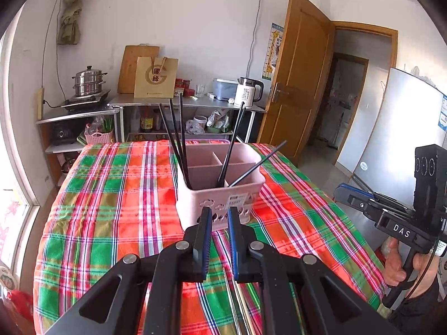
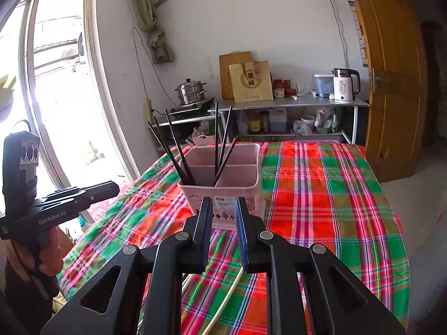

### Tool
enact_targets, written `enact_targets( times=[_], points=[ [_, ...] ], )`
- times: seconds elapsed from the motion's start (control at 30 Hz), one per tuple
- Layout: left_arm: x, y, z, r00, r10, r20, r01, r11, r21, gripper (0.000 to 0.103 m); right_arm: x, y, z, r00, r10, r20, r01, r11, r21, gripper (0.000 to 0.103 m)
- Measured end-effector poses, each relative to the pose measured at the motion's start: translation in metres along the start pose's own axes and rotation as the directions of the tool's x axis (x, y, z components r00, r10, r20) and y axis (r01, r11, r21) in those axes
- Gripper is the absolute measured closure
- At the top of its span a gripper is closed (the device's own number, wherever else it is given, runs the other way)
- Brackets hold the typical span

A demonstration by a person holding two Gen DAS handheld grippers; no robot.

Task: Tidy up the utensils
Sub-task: 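Move both tools back down to the wooden chopsticks on the tablecloth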

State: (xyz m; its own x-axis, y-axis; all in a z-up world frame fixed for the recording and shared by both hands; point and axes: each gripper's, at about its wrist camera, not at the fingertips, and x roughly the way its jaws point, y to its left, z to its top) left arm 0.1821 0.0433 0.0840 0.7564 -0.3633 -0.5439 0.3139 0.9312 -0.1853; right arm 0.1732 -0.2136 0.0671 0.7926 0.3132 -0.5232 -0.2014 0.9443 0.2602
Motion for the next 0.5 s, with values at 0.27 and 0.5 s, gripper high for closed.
enact_targets(
  times=[0.27,0.5],
  points=[
    [0.023,-0.004,-0.045,0.994,-0.028,-0.109,0.027,1.000,-0.015,0.093,0.008,-0.012,-0.034,0.997,-0.008,-0.075,0.011,0.999,0.038,0.086],
    [0.047,-0.004,-0.065,0.982,-0.027,-0.186,0.025,1.000,-0.013,0.093,0.026,-0.016,-0.053,0.990,-0.010,-0.139,0.017,0.999,0.051,0.086]
  ],
)
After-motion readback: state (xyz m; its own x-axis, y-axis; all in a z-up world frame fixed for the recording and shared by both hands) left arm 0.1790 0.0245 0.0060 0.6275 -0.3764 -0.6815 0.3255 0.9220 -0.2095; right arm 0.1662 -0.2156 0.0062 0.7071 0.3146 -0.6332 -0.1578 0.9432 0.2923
